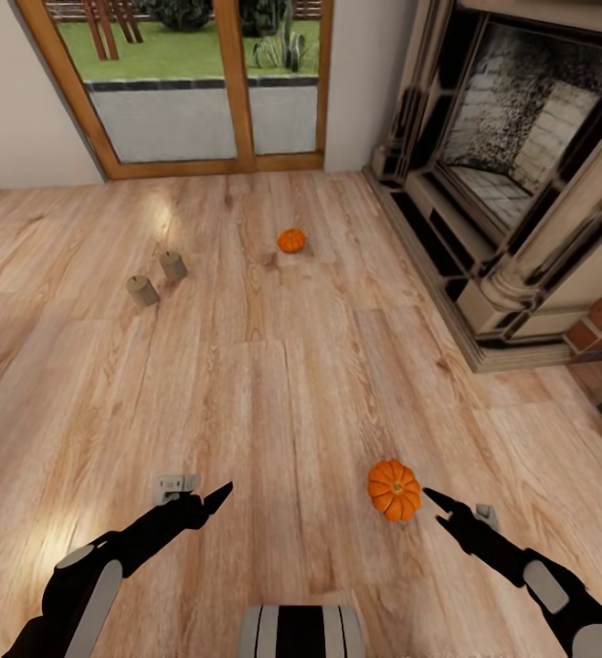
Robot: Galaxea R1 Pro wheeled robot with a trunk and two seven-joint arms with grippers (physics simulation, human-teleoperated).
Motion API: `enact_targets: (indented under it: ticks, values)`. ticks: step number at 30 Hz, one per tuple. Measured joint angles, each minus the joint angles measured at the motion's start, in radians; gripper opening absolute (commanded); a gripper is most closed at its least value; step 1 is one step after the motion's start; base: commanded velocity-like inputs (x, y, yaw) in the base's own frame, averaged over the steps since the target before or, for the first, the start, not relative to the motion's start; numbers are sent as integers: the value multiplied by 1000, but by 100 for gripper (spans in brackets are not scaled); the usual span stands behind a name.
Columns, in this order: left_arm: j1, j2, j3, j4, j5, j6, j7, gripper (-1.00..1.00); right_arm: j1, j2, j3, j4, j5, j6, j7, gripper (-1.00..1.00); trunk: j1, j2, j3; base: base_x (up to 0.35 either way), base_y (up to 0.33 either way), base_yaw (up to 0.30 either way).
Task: Place each of the two pumpkins and all three candles from the living room inside a cabinet in the living room (use any cabinet), then make sure every cabinet is closed, and position the cauldron so it is next to a table in the living room.
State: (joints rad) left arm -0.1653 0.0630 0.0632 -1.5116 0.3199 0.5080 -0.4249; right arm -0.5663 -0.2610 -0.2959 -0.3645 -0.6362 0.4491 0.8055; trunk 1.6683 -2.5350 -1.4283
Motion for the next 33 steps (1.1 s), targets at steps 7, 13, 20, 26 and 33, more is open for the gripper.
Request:
enact_targets:
  ticks: [7, 13, 20, 26, 33]
  values:
    - [0, 0, -1, -1, 0, 0, -1, 100, -28, 34, 2, 0, 9, 0, -38, 100, 1, -1, -12, 0, 0, 0]
    - [0, 0, 1, -1, 0, -1, -2, 100, -48, 42, 3, 0, 11, 1, -53, 100, 4, -2, -31, 0, 0, 0]
    - [0, 0, 1, -1, 1, -1, -19, 100, -54, 44, 3, 2, 12, 2, -62, 100, 4, -2, -35, 0, 0, 0]
    - [0, 0, 2, -1, 1, -1, -21, 100, -54, 44, 3, 2, 6, 2, -114, 100, 4, -2, -35, 0, 0, 0]
    - [0, 0, 2, 0, 0, -1, -21, 100, -55, 43, 1, 3, 1, 2, -127, 100, 6, -3, -50, 0, 0, 0]
